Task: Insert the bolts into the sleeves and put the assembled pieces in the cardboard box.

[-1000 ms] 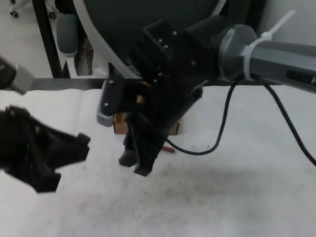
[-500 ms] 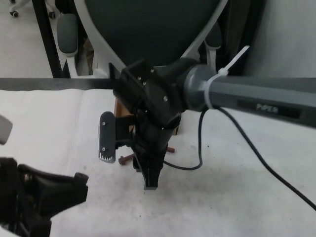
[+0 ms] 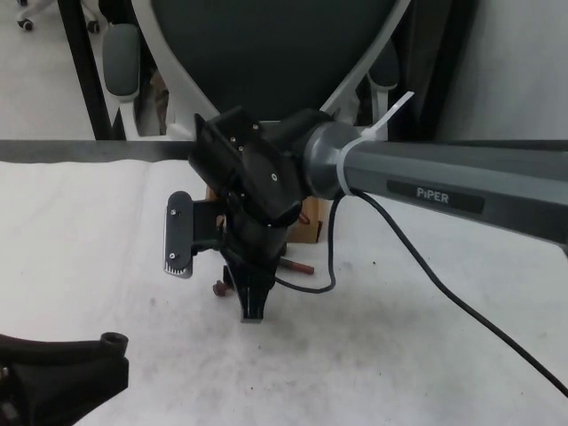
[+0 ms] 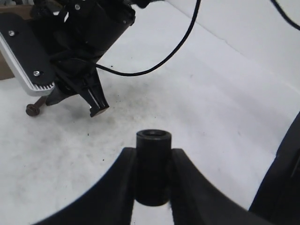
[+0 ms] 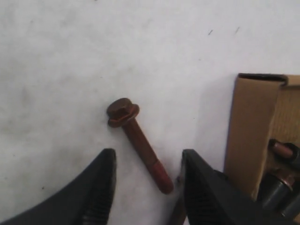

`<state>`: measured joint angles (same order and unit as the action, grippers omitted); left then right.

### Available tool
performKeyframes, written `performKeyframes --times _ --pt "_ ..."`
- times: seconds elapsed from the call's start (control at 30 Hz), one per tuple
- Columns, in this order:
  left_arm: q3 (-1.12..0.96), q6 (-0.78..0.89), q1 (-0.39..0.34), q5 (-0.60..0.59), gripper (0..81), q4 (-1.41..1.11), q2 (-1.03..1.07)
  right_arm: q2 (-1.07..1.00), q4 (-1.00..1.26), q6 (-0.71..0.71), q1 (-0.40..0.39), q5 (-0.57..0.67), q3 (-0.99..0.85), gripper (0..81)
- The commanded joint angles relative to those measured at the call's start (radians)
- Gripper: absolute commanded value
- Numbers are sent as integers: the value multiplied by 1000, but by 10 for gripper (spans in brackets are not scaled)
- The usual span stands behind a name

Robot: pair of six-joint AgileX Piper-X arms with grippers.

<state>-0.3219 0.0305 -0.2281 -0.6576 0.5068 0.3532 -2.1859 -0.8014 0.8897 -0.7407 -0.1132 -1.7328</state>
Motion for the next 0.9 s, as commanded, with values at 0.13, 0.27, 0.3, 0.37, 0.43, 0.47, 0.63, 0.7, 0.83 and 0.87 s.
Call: performKeyframes --times 0.13,0.27,0.3,0.37,0.43,0.47,0.63,0.7,0.83,0.87 --pt "4 8 -4 6 8 -17 -9 -53 -10 8 22 0 -55 401" --pt "4 8 -4 6 8 -17 -9 -71 -12 8 23 24 -73 401" --pt "4 8 -4 6 8 -17 -9 -73 -12 3 23 44 -74 401" --pt "4 8 -4 6 8 -17 -9 -72 -8 -22 23 76 -74 401" --pt "4 8 -4 6 8 -17 -9 -75 -10 -33 23 82 -74 401" --pt "4 8 -4 6 8 -17 -9 -76 -10 -34 23 82 -74 401" --pt "4 8 -4 6 8 -17 -9 -81 -17 -85 23 151 -74 401" --pt "4 8 -4 6 8 -17 -9 -81 -17 -103 23 166 -74 398" --pt "4 8 -4 6 8 -17 -9 -81 -17 -108 21 165 -74 262" --pt "4 8 -4 6 8 -17 -9 -81 -17 -120 21 165 -74 203"
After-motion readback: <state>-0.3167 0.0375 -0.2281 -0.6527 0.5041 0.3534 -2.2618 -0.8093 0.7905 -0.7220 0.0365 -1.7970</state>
